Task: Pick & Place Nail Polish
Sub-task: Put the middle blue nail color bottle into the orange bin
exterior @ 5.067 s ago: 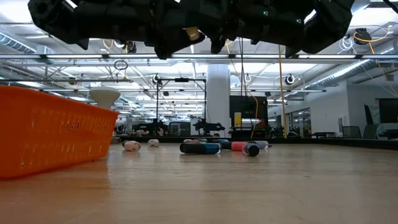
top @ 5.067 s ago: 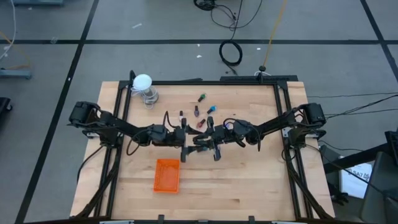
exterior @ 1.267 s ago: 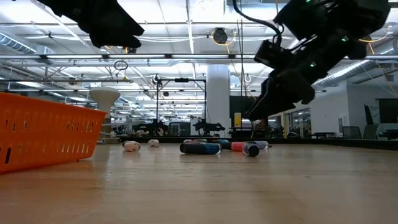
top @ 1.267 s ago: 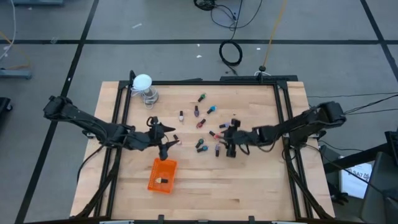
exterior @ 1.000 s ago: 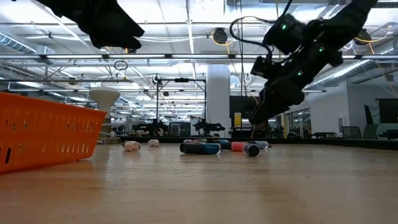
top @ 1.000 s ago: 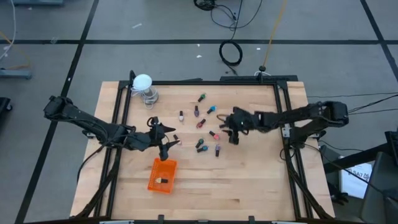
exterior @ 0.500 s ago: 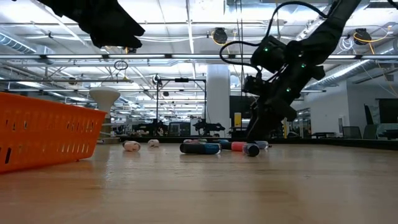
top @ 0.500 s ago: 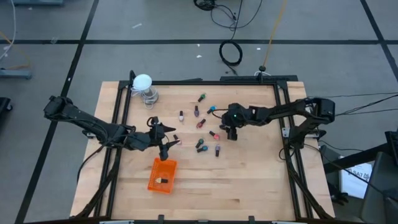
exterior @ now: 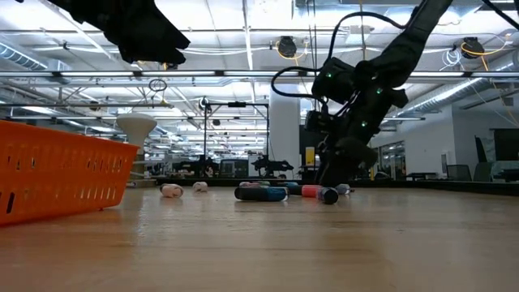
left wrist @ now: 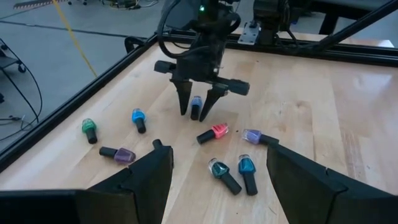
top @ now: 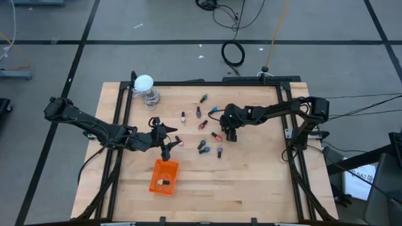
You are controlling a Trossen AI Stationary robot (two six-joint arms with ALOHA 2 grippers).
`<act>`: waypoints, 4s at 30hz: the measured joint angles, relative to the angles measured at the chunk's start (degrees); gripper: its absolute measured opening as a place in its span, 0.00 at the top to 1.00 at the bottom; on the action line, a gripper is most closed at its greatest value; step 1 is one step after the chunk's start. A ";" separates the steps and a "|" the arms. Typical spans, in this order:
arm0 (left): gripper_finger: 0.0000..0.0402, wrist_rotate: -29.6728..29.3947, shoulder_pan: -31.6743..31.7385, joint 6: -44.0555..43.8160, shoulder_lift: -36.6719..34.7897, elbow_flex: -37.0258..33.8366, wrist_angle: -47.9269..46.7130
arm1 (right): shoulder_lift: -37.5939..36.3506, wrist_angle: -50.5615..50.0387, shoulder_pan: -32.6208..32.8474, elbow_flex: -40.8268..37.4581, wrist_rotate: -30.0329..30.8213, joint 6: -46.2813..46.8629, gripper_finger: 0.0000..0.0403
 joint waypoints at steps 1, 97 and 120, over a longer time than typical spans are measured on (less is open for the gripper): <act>0.36 -0.01 0.00 0.00 0.00 -0.01 0.00 | -0.27 -0.74 0.02 -0.04 -0.02 0.00 0.61; 0.42 23.71 12.52 17.74 33.79 9.54 57.05 | -13.37 56.52 17.68 -2.62 -6.38 14.38 0.88; 0.77 26.03 12.57 21.09 32.88 9.52 55.44 | -13.82 55.86 17.73 -2.49 -6.49 17.81 0.75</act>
